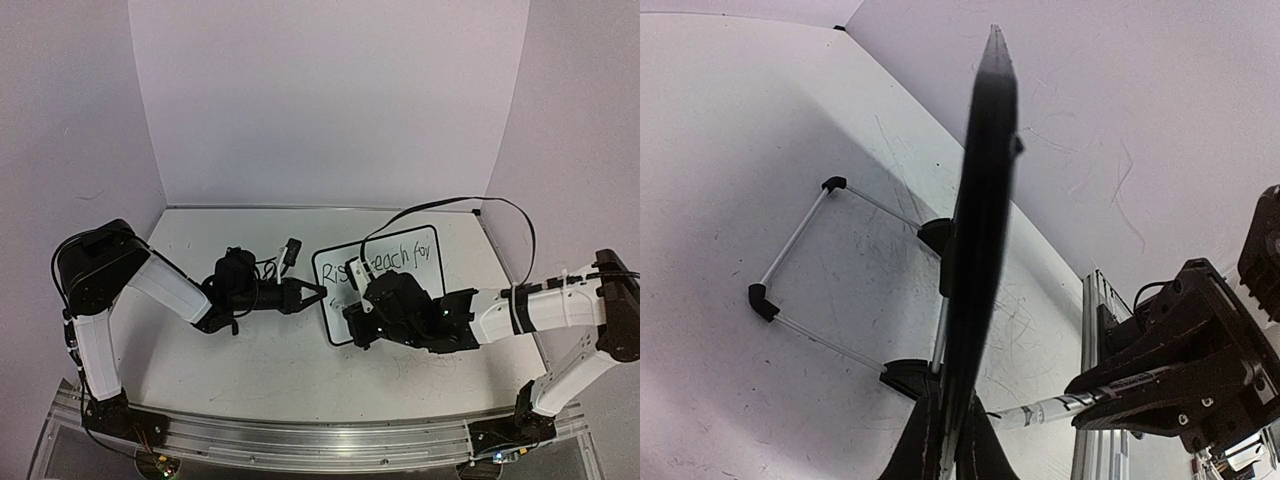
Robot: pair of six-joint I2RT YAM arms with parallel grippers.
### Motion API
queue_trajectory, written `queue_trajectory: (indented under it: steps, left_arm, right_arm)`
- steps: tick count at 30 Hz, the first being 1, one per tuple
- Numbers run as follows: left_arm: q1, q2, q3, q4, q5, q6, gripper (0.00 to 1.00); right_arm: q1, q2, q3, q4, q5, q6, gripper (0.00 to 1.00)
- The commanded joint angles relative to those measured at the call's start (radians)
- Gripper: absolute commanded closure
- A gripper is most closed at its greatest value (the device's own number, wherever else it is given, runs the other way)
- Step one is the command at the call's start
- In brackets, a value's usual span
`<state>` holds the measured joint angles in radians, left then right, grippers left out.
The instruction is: Write a sentence on the whiteboard
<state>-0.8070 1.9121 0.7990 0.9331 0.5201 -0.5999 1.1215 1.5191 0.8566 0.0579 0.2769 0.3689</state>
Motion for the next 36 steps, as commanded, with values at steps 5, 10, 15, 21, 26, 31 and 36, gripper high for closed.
queue_trajectory:
  steps: [5, 10, 15, 21, 26, 31, 36]
  left_arm:
    - [-0.001, 0.001, 0.025, -0.010, 0.009, -0.028, 1.00]
    - [-0.001, 0.001, 0.022, -0.011, 0.007, -0.029, 1.00]
    - [-0.001, 0.000, 0.024, -0.015, 0.007, -0.028, 1.00]
    - [-0.002, 0.002, 0.028, -0.017, 0.007, -0.027, 1.00]
    - [-0.001, 0.002, 0.031, -0.018, 0.009, -0.028, 1.00]
    - [-0.001, 0.000, 0.028, -0.020, 0.009, -0.026, 1.00]
    - [-0.002, 0.000, 0.025, -0.021, 0.006, -0.024, 1.00]
  right_arm:
    - [0.010, -0.016, -0.014, -0.026, 0.075, 0.051, 1.00]
    - [0.010, -0.031, -0.026, -0.049, 0.110, 0.082, 1.00]
    - [0.010, -0.035, -0.043, -0.056, 0.093, 0.092, 1.00]
    - [0.023, -0.025, -0.045, -0.047, 0.071, 0.097, 1.00]
    - [0.031, 0.004, -0.020, -0.022, 0.048, 0.089, 1.00]
    - [0.032, 0.017, -0.001, -0.019, 0.056, 0.080, 1.00]
    - [0.032, 0.027, 0.012, -0.014, 0.046, 0.072, 1.00]
